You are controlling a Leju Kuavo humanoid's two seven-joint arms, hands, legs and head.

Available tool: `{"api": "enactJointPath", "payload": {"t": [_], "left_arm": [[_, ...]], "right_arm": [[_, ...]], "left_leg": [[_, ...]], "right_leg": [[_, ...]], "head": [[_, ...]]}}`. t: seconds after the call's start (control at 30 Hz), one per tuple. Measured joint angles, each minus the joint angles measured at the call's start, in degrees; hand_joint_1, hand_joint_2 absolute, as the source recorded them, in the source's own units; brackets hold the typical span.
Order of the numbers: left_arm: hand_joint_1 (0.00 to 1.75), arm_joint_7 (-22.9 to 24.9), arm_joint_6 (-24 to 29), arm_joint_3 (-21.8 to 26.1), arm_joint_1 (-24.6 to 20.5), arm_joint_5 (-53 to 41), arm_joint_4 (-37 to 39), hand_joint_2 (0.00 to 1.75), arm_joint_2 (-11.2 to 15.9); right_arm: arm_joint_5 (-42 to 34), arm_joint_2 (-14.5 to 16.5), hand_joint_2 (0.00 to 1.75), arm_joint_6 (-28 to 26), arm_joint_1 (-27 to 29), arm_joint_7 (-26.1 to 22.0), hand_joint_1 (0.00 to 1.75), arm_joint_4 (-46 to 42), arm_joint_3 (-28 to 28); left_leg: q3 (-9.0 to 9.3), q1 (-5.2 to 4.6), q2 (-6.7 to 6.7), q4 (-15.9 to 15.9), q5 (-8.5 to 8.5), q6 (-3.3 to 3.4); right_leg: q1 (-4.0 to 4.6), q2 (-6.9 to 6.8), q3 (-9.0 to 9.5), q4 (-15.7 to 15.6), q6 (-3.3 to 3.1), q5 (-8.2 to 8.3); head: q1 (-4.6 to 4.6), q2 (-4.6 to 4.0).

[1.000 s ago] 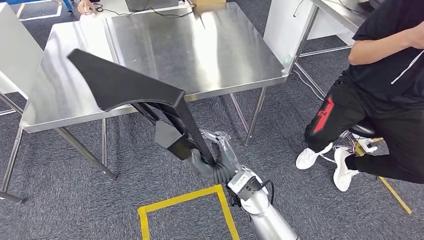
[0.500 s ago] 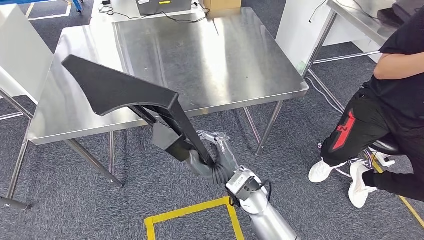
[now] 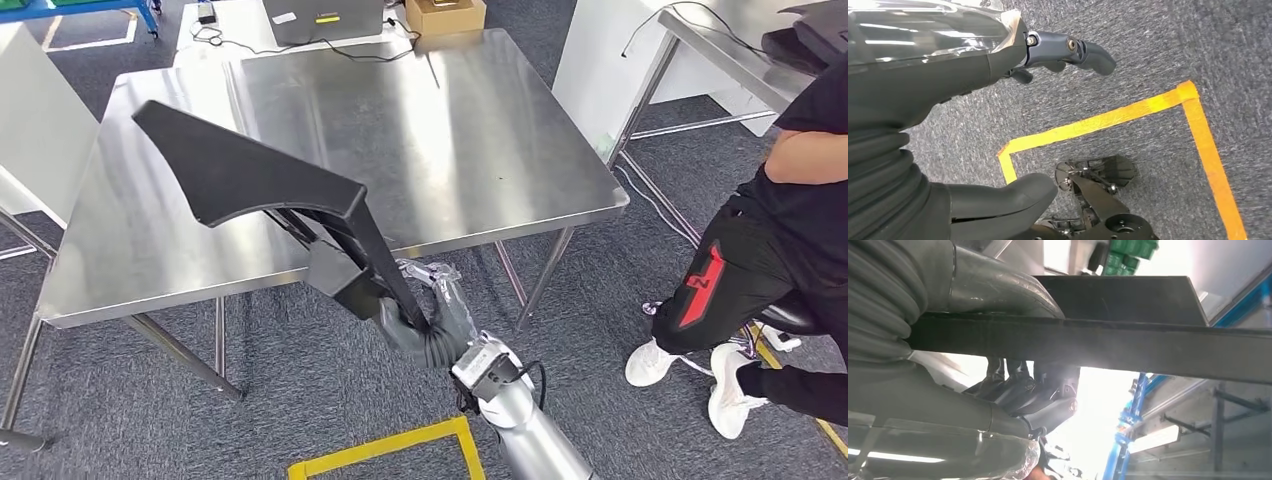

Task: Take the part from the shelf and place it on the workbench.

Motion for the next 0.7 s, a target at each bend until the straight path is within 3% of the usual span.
{"api": "enactJointPath", "payload": {"t": [0.07,0.1,0.17,0.23,0.27,0.3,0.33,0.4,0.43,0.47,0.53,0.6,0.63,0.7], "left_arm": [[0.00,-0.02,-0.07,-0.15,-0.05,-0.12,0.00,1.75,-0.01],[0.00,-0.03,-0.10,-0.23,-0.11,-0.20,0.00,1.75,-0.01],[0.00,-0.05,-0.14,-0.44,-0.19,-0.34,0.00,1.75,0.02],[0.00,-0.05,-0.14,-0.60,-0.18,-0.39,0.00,1.75,0.07],[0.00,-0.05,-0.16,-0.65,-0.15,-0.41,0.00,1.75,0.07],[0.00,-0.05,-0.19,-0.69,-0.13,-0.44,0.00,1.75,0.06],[0.00,-0.05,-0.23,-0.74,-0.12,-0.48,0.00,1.75,0.03],[0.00,-0.05,-0.28,-0.96,-0.15,-0.61,0.00,1.75,-0.03],[0.00,-0.07,-0.31,-1.07,-0.15,-0.67,0.00,1.75,-0.02],[0.00,-0.10,-0.34,-1.16,-0.17,-0.70,0.00,1.75,0.02],[0.00,-0.22,-0.43,-1.22,-0.22,-0.69,0.00,1.75,0.15],[0.00,-0.44,-0.55,-1.23,-0.32,-0.58,0.00,1.75,0.27],[0.00,-0.55,-0.66,-1.26,-0.36,-0.51,0.00,1.75,0.31],[0.00,-0.63,-0.86,-1.34,-0.35,-0.45,0.00,1.75,0.32]], "right_arm": [[0.04,0.00,1.75,-0.12,-0.14,-0.05,1.75,-0.05,0.05],[0.05,-0.02,1.75,-0.20,-0.25,-0.07,1.75,-0.07,0.09],[0.06,-0.08,1.75,-0.35,-0.39,-0.08,1.75,-0.09,0.12],[0.06,-0.21,1.75,-0.42,-0.28,-0.09,1.75,-0.09,0.13],[0.07,-0.32,1.75,-0.43,-0.17,-0.08,1.75,-0.08,0.13],[0.08,-0.42,1.75,-0.45,-0.10,-0.08,1.75,-0.08,0.13],[0.10,-0.49,1.75,-0.53,-0.07,-0.08,1.75,-0.08,0.14],[0.19,-0.57,1.75,-0.88,-0.04,-0.05,1.75,-0.09,0.14],[0.26,-0.60,1.75,-1.14,-0.03,0.01,1.75,-0.08,0.14],[0.40,-0.61,1.75,-1.41,0.01,0.08,1.75,-0.11,0.15],[0.97,-0.53,1.75,-2.14,0.10,0.32,1.75,-0.24,0.15],[2.17,-0.30,1.75,-3.25,0.24,0.69,1.75,-0.54,0.13],[2.93,-0.15,1.75,-3.83,0.26,0.87,1.75,-0.73,0.12],[4.17,0.12,1.75,-4.66,0.32,1.10,1.75,-1.09,0.11]], "left_leg": [[1.29,-0.14,-0.18,-0.46,0.06,1.26],[1.92,-0.15,-0.23,-0.66,-0.06,1.76],[2.98,-0.16,-0.29,-0.87,-0.51,2.36],[3.61,-0.20,-0.41,-0.87,-1.28,2.60],[4.03,-0.23,-0.50,-0.86,-1.74,2.60],[4.62,-0.25,-0.61,-0.86,-2.24,2.55],[5.34,-0.25,-0.69,-0.86,-2.80,2.46],[6.92,-0.34,-0.76,-0.79,-4.08,2.09],[7.43,-0.46,-0.77,-0.81,-4.73,1.81],[7.77,-0.60,-0.73,-0.92,-5.36,1.46],[8.49,-0.75,-0.58,-0.90,-5.99,0.77],[8.52,-0.59,-0.40,0.60,-6.27,0.16],[7.37,-0.49,-0.36,2.76,-6.56,-0.10],[2.99,-0.42,-0.33,9.65,-8.45,-0.55]], "right_leg": [[0.11,-0.08,0.39,0.89,0.84,-0.25],[0.09,-0.14,-0.28,2.48,1.00,-0.52],[-0.11,-0.26,-4.16,8.71,0.89,-2.00],[-0.08,-0.27,-9.71,15.69,0.62,-4.55],[-0.05,-0.27,-11.70,17.26,0.65,-5.46],[-0.03,-0.28,-12.77,16.89,0.93,-5.42],[-0.04,-0.30,-12.80,14.54,1.45,-4.11],[-0.03,-0.60,-11.40,7.00,2.59,1.18],[0.01,-0.93,-10.70,4.06,2.50,3.27],[0.06,-1.17,-10.11,2.26,2.02,4.75],[-0.04,-1.22,-9.50,1.54,0.27,5.45],[-0.37,-0.89,-8.50,1.28,-0.79,5.80],[-0.46,-0.81,-7.81,1.23,-1.21,5.65],[-0.42,-0.76,-7.01,1.15,-1.86,5.00]], "head": [[0.11,0.00],[0.18,0.00],[0.31,0.00],[0.37,0.00],[0.36,0.00],[0.37,0.00],[0.37,0.00],[0.39,0.00],[0.42,0.00],[0.40,0.00],[0.41,0.00],[0.39,0.00],[0.37,0.00],[0.34,0.00]]}}
